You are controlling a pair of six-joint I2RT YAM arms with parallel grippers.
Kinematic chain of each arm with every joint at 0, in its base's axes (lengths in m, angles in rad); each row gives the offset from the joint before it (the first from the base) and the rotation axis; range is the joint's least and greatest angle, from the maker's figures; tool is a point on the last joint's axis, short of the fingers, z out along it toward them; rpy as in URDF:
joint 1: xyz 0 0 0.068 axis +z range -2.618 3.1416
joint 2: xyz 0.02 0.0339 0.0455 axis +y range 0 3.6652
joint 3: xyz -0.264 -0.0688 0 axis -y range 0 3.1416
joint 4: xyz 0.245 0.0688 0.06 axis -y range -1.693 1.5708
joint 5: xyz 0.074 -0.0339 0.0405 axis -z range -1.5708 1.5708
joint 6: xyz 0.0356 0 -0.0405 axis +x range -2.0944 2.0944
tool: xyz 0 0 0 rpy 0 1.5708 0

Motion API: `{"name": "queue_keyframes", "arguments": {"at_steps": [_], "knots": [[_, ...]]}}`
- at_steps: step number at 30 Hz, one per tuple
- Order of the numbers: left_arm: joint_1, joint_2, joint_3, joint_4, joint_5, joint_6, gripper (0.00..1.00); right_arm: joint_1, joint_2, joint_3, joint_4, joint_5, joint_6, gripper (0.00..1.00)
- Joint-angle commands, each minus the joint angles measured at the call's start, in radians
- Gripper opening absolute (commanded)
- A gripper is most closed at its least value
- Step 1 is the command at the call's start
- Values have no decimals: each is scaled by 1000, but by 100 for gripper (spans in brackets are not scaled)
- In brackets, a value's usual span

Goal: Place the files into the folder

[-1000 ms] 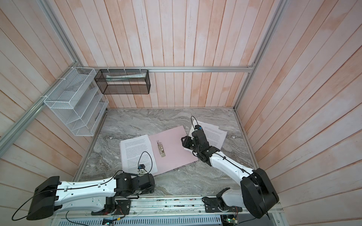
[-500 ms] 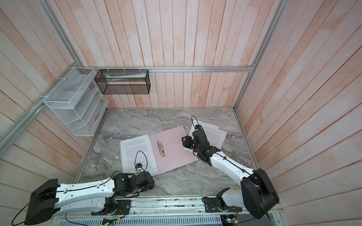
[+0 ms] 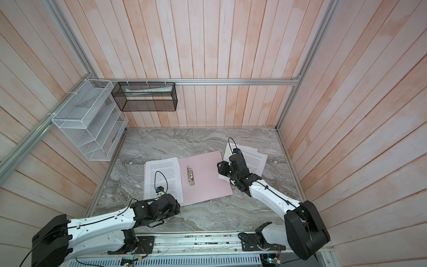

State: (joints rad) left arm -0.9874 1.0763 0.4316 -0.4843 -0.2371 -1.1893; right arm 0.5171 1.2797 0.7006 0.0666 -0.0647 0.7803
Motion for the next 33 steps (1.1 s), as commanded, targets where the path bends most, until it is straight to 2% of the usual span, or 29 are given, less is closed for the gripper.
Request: {"name": "queue_keyframes", "arguments": {"at_steps": [1, 4, 8, 12, 17, 20, 23, 27, 30, 33], "knots": [[61, 26, -47, -52, -3, 51, 86, -13, -17, -17, -12, 24, -17, 38], [93, 19, -32, -31, 7, 102, 86, -43, -28, -36, -13, 52, -29, 38], [89, 15, 41, -46, 51, 184, 86, -183, -83, -85, -26, 53, -84, 39], [6, -2, 133, -90, 57, 199, 86, -388, -129, -146, 18, 54, -139, 44], [-73, 41, 279, -57, 71, 223, 86, -595, -62, -125, 82, 111, -222, 50], [-59, 121, 363, 74, 54, 344, 87, -721, 44, -94, 142, -11, -202, 51], [18, 235, 445, 245, 62, 512, 87, -818, 165, -46, 193, -232, -214, 51], [151, 422, 575, 432, 212, 639, 87, -883, 280, -52, 322, -347, -164, 48], [188, 578, 701, 499, 318, 710, 84, -911, 341, -61, 401, -397, -154, 46], [197, 721, 821, 539, 379, 757, 84, -940, 396, -70, 484, -473, -122, 44]]}}
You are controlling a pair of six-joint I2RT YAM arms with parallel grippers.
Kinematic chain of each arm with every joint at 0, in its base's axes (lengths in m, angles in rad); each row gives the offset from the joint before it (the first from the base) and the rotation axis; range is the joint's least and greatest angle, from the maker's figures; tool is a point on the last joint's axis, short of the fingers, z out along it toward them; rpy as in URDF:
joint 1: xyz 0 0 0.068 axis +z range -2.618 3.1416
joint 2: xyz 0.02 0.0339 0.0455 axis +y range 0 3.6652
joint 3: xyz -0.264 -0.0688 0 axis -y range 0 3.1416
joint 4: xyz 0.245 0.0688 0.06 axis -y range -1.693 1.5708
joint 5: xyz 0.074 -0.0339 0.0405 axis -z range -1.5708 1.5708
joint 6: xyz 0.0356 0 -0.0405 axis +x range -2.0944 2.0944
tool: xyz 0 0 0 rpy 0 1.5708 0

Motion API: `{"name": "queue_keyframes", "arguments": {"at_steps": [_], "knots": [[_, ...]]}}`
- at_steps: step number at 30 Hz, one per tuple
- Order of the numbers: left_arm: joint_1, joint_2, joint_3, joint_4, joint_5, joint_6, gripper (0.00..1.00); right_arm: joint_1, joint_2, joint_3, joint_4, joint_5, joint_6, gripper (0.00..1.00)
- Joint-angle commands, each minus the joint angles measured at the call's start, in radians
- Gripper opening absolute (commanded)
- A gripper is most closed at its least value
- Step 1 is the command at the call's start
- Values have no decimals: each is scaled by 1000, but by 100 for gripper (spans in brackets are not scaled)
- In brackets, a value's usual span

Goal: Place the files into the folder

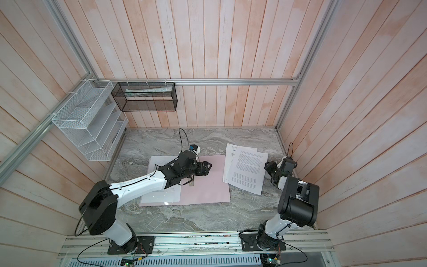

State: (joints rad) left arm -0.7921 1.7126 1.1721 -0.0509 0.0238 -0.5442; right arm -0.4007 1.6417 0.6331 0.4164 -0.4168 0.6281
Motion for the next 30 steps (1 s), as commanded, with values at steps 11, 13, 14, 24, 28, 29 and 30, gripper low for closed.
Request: {"name": "queue_keyframes", "arguments": {"at_steps": [11, 13, 14, 24, 28, 29, 30], "knots": [[25, 462, 427, 145, 345, 45, 83, -45, 158, 15, 222, -285, 95, 39], [25, 505, 463, 141, 367, 34, 83, -45, 161, 17, 225, -296, 100, 39], [25, 524, 480, 139, 374, 30, 83, -45, 162, 18, 224, -300, 98, 39], [35, 673, 591, 94, 438, 10, 81, -44, 200, 39, 223, -342, 106, 35], [45, 713, 613, 98, 467, -19, 80, -38, 213, 43, 223, -362, 105, 32], [48, 720, 613, 103, 470, -25, 79, -34, 213, 42, 218, -366, 100, 32], [51, 725, 613, 105, 470, -28, 79, -31, 213, 44, 210, -367, 95, 32]]}}
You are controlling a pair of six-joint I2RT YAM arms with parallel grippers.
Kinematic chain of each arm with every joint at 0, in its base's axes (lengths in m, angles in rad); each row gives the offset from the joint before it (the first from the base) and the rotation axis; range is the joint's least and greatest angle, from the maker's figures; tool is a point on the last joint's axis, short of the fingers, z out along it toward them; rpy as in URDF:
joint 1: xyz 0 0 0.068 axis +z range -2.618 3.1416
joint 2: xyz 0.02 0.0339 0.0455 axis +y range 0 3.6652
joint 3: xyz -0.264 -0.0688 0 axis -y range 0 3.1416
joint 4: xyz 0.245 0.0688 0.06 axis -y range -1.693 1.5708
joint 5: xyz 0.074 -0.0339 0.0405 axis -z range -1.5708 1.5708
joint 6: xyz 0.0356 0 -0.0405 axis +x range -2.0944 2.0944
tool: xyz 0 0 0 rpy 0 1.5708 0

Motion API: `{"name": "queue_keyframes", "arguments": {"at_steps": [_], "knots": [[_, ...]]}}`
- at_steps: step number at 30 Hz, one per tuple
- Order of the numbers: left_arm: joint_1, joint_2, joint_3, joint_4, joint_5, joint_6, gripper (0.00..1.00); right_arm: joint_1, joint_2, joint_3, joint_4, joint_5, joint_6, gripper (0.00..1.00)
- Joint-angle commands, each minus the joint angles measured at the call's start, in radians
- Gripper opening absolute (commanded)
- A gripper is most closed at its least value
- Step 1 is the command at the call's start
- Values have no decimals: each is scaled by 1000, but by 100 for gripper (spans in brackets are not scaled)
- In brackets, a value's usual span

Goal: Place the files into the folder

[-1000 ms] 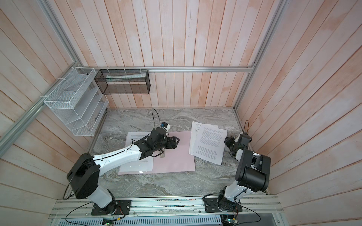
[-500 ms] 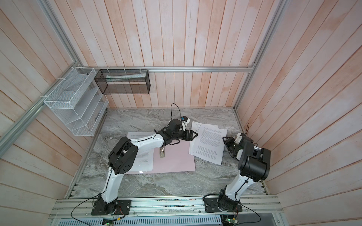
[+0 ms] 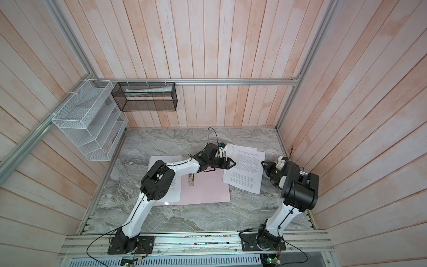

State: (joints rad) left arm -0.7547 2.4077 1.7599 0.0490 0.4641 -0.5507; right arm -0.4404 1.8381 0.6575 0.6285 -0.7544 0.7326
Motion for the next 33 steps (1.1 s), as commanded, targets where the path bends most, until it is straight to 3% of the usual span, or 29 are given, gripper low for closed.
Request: {"name": "queue_keyframes", "arguments": {"at_steps": [1, 23, 26, 29, 33], "knots": [[14, 34, 26, 8, 32, -24, 79, 13, 14, 18, 0, -30, -10, 31], [46, 98, 31, 20, 76, -41, 75, 102, 33, 44, -122, -63, -67, 26], [53, 94, 24, 24, 76, -44, 75, 110, 32, 53, -148, -71, -72, 18], [63, 69, 8, 25, 73, -43, 75, 111, 15, 45, -133, -84, -45, 1], [81, 26, -6, 19, 67, -38, 75, 118, -23, 51, -155, -101, -15, 0]]}}
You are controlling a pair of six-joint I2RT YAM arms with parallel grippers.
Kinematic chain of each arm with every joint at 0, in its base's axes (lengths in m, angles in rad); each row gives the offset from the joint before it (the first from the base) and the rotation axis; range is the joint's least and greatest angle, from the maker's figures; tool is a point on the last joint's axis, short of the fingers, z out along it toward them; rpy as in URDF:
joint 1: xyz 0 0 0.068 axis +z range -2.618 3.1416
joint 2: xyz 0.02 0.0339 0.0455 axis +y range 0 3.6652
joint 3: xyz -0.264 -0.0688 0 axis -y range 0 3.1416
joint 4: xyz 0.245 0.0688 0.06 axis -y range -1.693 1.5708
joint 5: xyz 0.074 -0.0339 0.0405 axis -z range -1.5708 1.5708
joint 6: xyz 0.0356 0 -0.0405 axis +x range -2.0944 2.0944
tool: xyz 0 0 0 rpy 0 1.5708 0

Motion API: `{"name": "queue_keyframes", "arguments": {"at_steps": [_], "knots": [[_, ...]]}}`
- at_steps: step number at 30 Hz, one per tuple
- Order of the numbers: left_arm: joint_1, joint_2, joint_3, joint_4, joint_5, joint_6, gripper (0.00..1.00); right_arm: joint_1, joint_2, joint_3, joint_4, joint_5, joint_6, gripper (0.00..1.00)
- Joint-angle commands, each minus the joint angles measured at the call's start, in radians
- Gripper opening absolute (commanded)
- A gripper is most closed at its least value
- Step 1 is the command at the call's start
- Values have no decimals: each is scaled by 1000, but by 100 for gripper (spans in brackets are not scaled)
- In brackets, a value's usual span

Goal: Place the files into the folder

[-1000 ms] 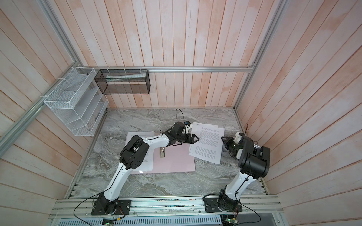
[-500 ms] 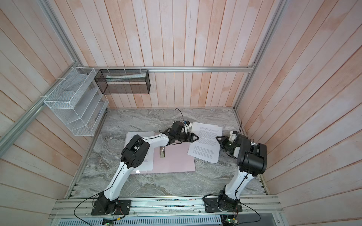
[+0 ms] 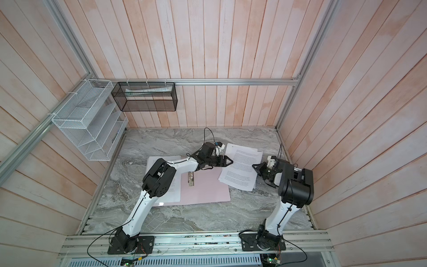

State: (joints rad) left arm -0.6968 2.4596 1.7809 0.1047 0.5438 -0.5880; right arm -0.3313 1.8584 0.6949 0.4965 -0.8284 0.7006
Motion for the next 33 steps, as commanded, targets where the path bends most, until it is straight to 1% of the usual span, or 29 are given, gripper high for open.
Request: {"name": "queue_keyframes", "arguments": {"at_steps": [1, 4, 6, 10, 12, 16, 19, 22, 25, 29, 33], "knots": [[29, -37, -27, -41, -14, 2, 75, 8, -54, 13, -28, -28, 31, 0], [40, -73, -20, -67, -18, 15, 75, 11, -89, 7, -16, -66, 66, 0], [41, -104, -23, -79, -22, 23, 75, 12, -115, -7, 34, -109, 104, 0], [48, -175, -26, -99, -19, 34, 75, 24, -163, -42, 175, -198, 242, 0], [51, -219, -40, -100, -9, 35, 77, 43, -190, -49, 233, -228, 299, 0], [56, -341, -96, -107, -9, 41, 82, 120, -249, -22, 250, -268, 357, 0], [70, -487, -223, -88, -30, 33, 86, 204, -308, -7, 262, -258, 389, 0], [90, -676, -419, -40, -75, 5, 87, 297, -350, 25, 226, -229, 391, 0], [117, -851, -600, -29, -125, -17, 87, 395, -364, 59, 199, -207, 387, 0], [149, -1081, -779, -102, -205, -7, 88, 495, -343, 66, 284, -191, 467, 0], [185, -1248, -884, -191, -249, -6, 88, 548, -307, 58, 420, -189, 577, 0]]}}
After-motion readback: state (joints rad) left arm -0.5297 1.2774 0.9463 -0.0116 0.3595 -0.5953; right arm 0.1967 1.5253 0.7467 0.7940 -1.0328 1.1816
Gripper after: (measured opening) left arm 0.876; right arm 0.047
